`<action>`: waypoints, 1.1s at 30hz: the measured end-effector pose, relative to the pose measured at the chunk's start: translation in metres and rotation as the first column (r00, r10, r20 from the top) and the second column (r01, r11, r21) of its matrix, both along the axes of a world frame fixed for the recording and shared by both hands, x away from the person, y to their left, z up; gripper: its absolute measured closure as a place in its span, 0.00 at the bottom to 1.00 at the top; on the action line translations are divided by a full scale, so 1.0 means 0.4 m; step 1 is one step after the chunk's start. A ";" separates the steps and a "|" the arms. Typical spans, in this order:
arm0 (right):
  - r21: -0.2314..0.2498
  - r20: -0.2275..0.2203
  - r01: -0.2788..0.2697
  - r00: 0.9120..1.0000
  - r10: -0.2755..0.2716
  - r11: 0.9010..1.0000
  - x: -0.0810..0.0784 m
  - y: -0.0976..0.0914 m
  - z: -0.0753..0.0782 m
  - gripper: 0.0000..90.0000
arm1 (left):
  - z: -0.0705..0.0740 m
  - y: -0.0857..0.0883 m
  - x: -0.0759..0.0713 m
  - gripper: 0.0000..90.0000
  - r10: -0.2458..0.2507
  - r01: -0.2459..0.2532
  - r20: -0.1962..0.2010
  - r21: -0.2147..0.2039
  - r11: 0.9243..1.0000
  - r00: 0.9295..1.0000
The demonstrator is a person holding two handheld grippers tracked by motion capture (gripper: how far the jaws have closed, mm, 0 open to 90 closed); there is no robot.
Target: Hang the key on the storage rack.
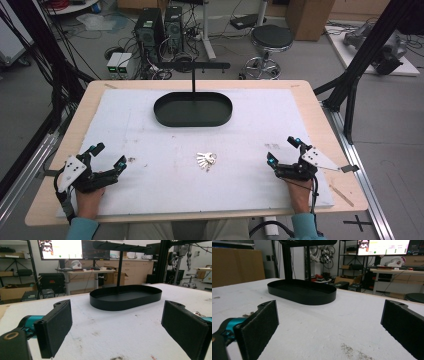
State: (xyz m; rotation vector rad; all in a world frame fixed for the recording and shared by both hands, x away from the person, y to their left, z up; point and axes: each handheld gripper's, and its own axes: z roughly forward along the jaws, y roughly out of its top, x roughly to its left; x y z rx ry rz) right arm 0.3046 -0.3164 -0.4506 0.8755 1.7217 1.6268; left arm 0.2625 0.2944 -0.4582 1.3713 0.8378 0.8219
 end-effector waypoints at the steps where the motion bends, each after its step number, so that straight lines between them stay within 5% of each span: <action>1: 0.000 0.000 0.000 1.000 0.000 1.000 0.000 0.000 0.000 0.01 | 0.000 0.000 0.000 0.11 0.001 -0.001 0.000 -0.001 1.000 1.000; 9: -0.031 -0.048 0.000 0.999 -0.001 1.000 0.009 0.006 0.008 0.01 | 0.000 0.000 0.000 0.11 -0.002 0.002 -0.001 0.001 1.000 1.000; 15: -0.061 -0.097 -0.095 0.991 0.089 0.994 0.025 0.034 0.084 0.01 | 0.000 0.000 0.001 0.11 -0.002 0.002 -0.005 -0.001 1.000 1.000; 16: -0.100 -0.129 -0.158 0.981 0.144 0.982 0.040 0.053 0.126 0.01 | 0.001 0.000 0.001 0.11 -0.001 0.001 -0.006 0.002 1.000 1.000; 18: -0.110 -0.137 -0.183 0.976 0.167 0.977 0.046 0.060 0.140 0.01 | 0.001 0.000 0.001 0.11 0.000 0.000 -0.005 0.004 1.000 1.000; 19: -0.135 -0.166 -0.257 0.958 0.234 0.957 0.065 0.083 0.182 0.01 | 0.001 0.000 0.001 0.11 0.000 0.000 -0.005 0.004 1.000 1.000; 21: -0.146 -0.171 -0.275 0.953 0.249 0.950 0.073 0.090 0.194 0.01 | 0.001 0.000 0.001 0.11 0.000 0.000 -0.005 0.004 1.000 1.000; 23: -0.180 -0.197 -0.340 0.932 0.305 0.923 0.101 0.118 0.239 0.01 | 0.001 0.000 0.001 0.11 -0.001 0.001 -0.004 0.006 1.000 1.000; 25: -0.190 -0.204 -0.357 0.925 0.319 0.914 0.110 0.127 0.251 0.01 | 0.001 0.000 0.001 0.11 -0.002 0.002 -0.006 0.007 1.000 1.000; 26: -0.204 -0.228 -0.392 0.910 0.346 0.897 0.128 0.146 0.272 0.01 | 0.001 0.000 0.001 0.11 -0.001 0.001 -0.005 0.008 1.000 1.000; 33: -0.310 -0.290 -0.509 0.855 0.430 0.803 0.181 0.225 0.318 0.01 | 0.001 0.000 0.001 0.11 -0.003 0.003 -0.006 0.009 1.000 1.000</action>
